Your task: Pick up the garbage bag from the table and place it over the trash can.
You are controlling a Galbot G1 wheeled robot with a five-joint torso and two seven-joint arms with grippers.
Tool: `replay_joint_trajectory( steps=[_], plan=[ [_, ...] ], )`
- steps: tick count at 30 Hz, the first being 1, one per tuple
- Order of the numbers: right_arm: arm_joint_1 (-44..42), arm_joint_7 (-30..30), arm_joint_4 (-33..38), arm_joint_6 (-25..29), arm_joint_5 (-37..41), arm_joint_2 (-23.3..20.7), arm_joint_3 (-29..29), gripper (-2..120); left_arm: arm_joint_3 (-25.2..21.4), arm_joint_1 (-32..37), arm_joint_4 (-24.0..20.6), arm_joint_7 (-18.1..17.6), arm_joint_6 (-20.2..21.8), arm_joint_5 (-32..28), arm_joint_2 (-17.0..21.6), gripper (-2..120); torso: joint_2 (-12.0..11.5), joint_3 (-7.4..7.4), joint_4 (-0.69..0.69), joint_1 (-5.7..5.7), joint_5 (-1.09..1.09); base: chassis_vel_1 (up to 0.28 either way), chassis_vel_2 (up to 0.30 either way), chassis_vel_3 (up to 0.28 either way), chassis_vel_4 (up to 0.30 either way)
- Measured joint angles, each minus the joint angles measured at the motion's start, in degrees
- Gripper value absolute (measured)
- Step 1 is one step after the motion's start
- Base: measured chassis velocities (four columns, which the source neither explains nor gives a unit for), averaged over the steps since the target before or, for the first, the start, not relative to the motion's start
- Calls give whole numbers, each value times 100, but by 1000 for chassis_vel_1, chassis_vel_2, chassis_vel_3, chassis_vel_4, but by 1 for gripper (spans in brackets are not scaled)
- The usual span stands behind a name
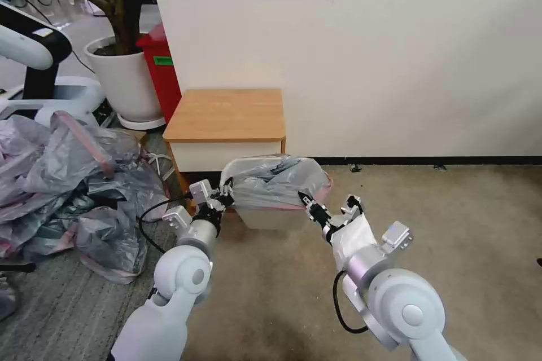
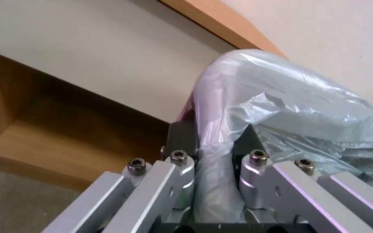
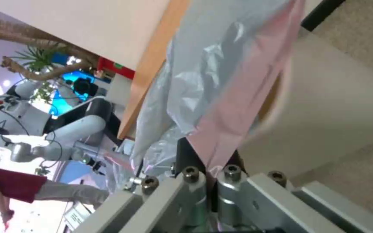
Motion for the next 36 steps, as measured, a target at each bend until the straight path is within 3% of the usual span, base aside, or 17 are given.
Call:
replay_joint_trajectory(
  steps=[15, 36],
  plan=[
    [-150, -96, -187, 211, -260, 40, 51, 0, -69, -52, -125, -330, 2, -602, -39, 9, 0, 0, 0, 0, 0, 0, 0, 0, 0],
    [-30, -160, -566, 286, -444, 94, -16, 0, -77, 10, -373, -367, 352, -1113, 2, 9, 0, 0, 0, 0, 0, 0, 0, 0, 0]
  ],
)
